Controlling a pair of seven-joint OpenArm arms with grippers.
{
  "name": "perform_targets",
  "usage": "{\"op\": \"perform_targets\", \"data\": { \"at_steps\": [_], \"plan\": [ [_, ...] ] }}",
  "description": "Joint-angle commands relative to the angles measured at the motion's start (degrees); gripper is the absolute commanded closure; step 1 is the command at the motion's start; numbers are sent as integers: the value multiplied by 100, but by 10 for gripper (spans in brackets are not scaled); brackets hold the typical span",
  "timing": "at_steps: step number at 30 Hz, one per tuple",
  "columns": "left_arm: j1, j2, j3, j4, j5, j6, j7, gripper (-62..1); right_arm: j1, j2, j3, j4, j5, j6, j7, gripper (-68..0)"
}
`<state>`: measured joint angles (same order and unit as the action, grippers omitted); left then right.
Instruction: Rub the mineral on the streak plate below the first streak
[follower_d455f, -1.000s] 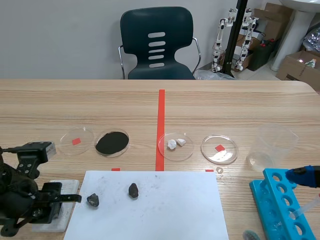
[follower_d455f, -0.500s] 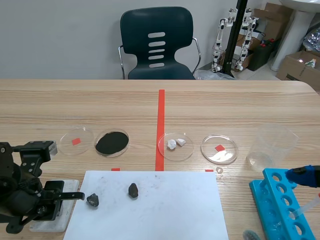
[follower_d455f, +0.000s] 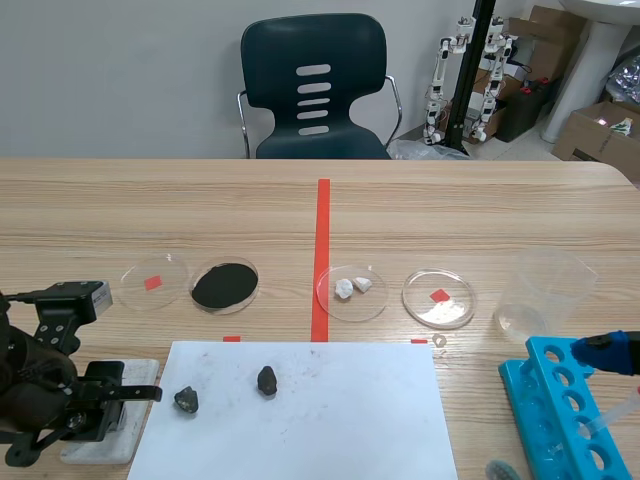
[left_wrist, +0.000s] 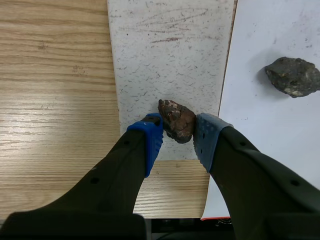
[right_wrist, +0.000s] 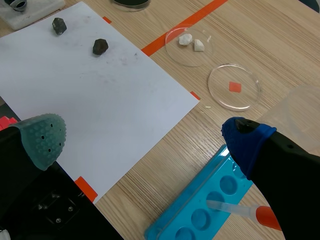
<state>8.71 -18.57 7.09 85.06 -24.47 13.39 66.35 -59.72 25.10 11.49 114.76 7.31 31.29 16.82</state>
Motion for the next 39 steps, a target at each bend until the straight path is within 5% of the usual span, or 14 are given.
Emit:
{"op": "perform_targets", "data": {
  "at_steps": [1, 10, 17, 24, 33, 39],
  "plan": [
    [83, 55, 61, -175, 0, -61, -94, -113, -11, 0, -20, 79, 61, 15, 107, -679],
    [85, 42, 61, -166, -328, -396, -212, -113, -11, 0, -20, 79, 61, 15, 107, -679],
    [129, -122, 61, -151, 437, 334, 122, -113, -11, 0, -20, 79, 63, 15, 107, -679],
    [212, -162, 61, 87, 815, 546, 199, -113, -11, 0, -20, 79, 63, 15, 107, -679],
    [289, -129, 66, 127, -295, -7, 17, -113, -11, 0, -20, 79, 61, 15, 107, -679],
    [286, -116, 72, 127, -693, -267, -94, -113, -11, 0, -20, 79, 61, 15, 107, -679]
  ]
}}
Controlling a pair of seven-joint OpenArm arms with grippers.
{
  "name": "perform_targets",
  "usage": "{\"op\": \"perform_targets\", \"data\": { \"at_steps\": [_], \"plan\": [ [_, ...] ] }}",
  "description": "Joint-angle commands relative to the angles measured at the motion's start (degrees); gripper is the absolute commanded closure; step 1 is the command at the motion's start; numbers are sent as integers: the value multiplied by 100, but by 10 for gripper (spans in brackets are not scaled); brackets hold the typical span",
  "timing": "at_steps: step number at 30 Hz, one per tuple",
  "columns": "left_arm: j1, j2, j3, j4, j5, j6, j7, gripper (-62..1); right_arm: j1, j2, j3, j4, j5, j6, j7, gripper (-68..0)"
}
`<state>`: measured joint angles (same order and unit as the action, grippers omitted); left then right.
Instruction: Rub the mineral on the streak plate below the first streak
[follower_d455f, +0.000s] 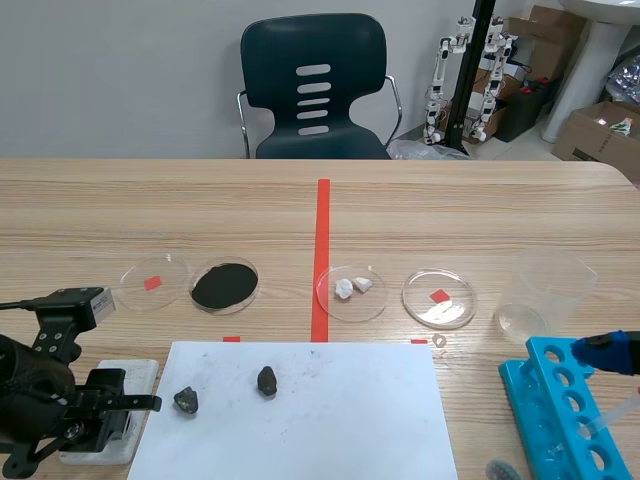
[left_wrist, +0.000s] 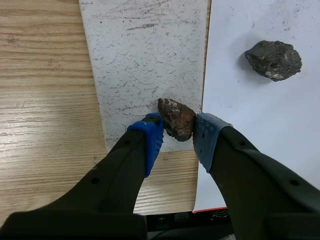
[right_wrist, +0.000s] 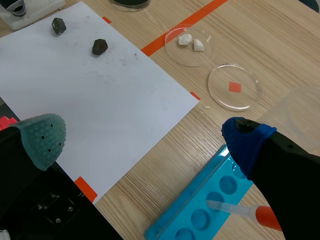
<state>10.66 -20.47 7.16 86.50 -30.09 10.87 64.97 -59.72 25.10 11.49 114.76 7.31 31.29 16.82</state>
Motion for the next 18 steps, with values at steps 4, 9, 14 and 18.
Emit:
{"op": "perform_targets", "data": {
  "at_steps": [4, 9, 14, 18],
  "plan": [
    [92, 72, 66, -17, 229, 284, 120, -113, -11, 0, -20, 79, 61, 15, 107, -679],
    [92, 72, 66, -17, 1333, 870, 483, -113, -11, 0, -20, 79, 61, 15, 107, -679],
    [92, 74, 66, -17, 1620, 1008, 531, -113, -11, 0, -20, 79, 61, 15, 107, -679],
    [92, 76, 66, -17, 1128, 726, 345, -113, -11, 0, -20, 79, 61, 15, 107, -679]
  ]
}}
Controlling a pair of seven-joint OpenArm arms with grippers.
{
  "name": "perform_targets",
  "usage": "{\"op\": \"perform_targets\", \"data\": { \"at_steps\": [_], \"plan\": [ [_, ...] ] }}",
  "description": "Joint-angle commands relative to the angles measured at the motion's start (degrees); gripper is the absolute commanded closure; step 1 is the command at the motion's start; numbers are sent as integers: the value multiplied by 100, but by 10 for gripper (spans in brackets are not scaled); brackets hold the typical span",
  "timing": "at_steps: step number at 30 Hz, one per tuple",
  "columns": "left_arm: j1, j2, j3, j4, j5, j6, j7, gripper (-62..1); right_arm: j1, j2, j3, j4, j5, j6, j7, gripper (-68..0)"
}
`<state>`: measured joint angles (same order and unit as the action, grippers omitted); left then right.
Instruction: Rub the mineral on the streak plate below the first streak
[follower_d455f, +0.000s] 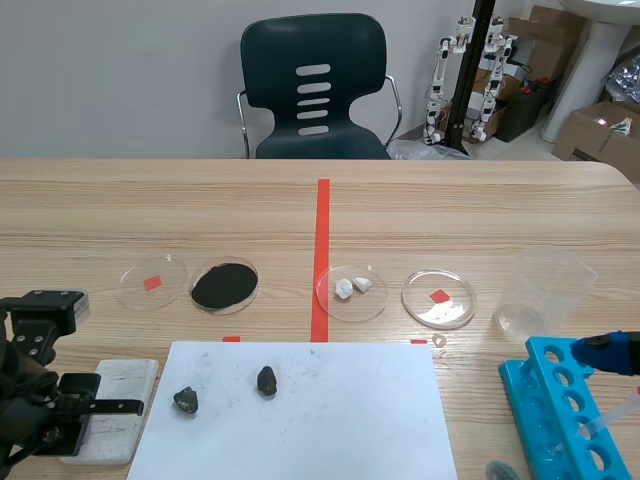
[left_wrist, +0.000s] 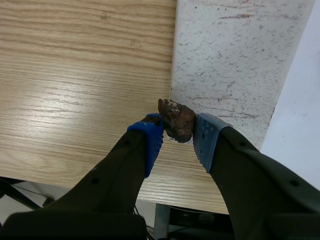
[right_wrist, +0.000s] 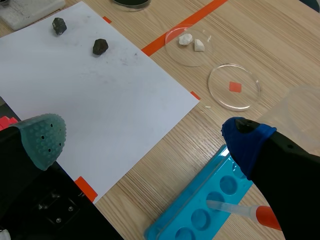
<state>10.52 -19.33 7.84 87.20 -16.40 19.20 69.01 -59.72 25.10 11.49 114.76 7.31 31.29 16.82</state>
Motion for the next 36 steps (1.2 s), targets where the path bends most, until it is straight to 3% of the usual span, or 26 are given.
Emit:
{"op": "perform_targets", "data": {
  "at_steps": [1, 6, 10, 13, 19, 24, 27, 32, 36],
  "plan": [
    [105, -37, -2, -87, -452, -234, -120, -113, -11, 0, -20, 79, 61, 15, 107, -679],
    [105, -37, -2, -87, -1410, -765, -396, -113, -11, 0, -20, 79, 61, 15, 107, -679],
    [105, -39, -2, -87, -1569, -844, -474, -113, -11, 0, -20, 79, 61, 15, 107, -679],
    [105, -42, -2, -87, -1281, -719, -428, -113, -11, 0, -20, 79, 61, 15, 107, -679],
    [105, -42, -4, -87, 11, 63, -2, -113, -11, 0, -20, 79, 61, 15, 107, -679],
    [105, -39, -2, -87, 96, 96, 2, -113, -11, 0, -20, 79, 61, 15, 107, -679],
    [105, -39, -2, -87, -308, -131, -103, -113, -11, 0, -20, 79, 61, 15, 107, -679],
    [107, -39, -2, -87, -1510, -767, -422, -113, -11, 0, -20, 79, 61, 15, 107, -679],
    [107, -39, -2, -87, -1663, -846, -476, -113, -11, 0, -20, 79, 61, 15, 107, -679]
  ]
}}
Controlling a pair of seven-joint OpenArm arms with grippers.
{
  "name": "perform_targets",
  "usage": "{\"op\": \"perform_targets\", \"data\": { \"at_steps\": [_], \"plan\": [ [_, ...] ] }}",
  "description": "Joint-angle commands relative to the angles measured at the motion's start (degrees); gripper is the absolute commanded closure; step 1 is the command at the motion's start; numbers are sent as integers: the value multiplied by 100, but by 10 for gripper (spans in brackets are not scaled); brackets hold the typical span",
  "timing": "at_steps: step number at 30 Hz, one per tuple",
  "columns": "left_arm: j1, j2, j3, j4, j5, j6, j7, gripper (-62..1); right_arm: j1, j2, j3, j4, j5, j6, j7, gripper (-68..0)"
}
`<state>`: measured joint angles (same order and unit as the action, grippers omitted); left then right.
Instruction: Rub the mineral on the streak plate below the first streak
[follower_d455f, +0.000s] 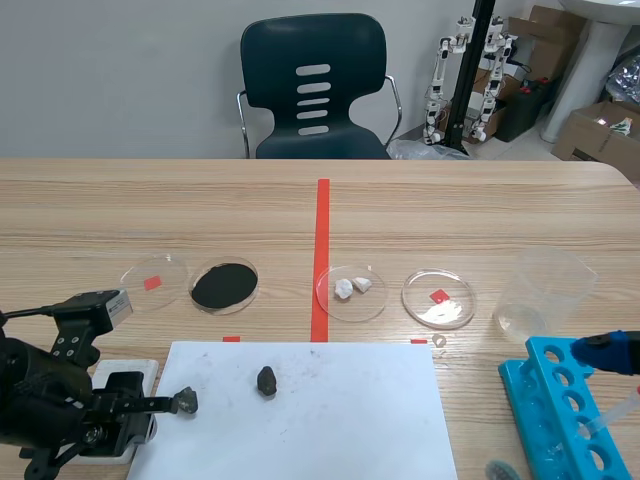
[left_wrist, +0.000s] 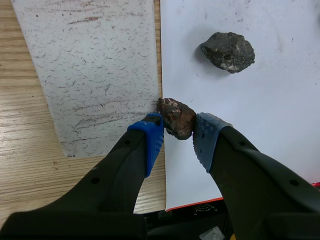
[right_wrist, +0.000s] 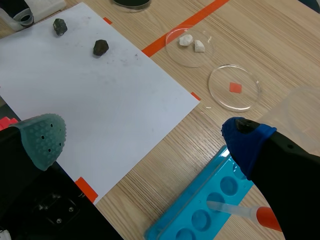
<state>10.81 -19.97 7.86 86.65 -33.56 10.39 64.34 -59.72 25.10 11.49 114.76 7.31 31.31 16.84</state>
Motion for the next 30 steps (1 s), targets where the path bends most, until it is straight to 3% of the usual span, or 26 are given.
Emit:
{"op": "perform_targets", "data": {
  "at_steps": [1, 5, 12, 16, 23, 30],
  "plan": [
    [79, 22, -4, -33, 129, 35, -9, -113, -11, 0, -20, 79, 61, 13, 105, -679],
    [79, 20, -4, -33, 813, 450, 81, -113, -11, 0, -20, 79, 61, 13, 105, -679],
    [79, -98, -22, -33, 2498, 1593, 739, -113, -11, 0, -20, 79, 61, 13, 105, -679],
    [85, -122, -28, -33, 3161, 1917, 1005, -113, -11, 0, -20, 79, 61, 13, 105, -679],
    [225, -120, -28, -33, 3473, 2059, 1005, -113, -11, 0, -20, 79, 61, 13, 105, -679],
    [444, -120, -28, -31, 3491, 2249, 564, -113, -11, 0, -20, 79, 61, 13, 105, -679]
  ]
}}
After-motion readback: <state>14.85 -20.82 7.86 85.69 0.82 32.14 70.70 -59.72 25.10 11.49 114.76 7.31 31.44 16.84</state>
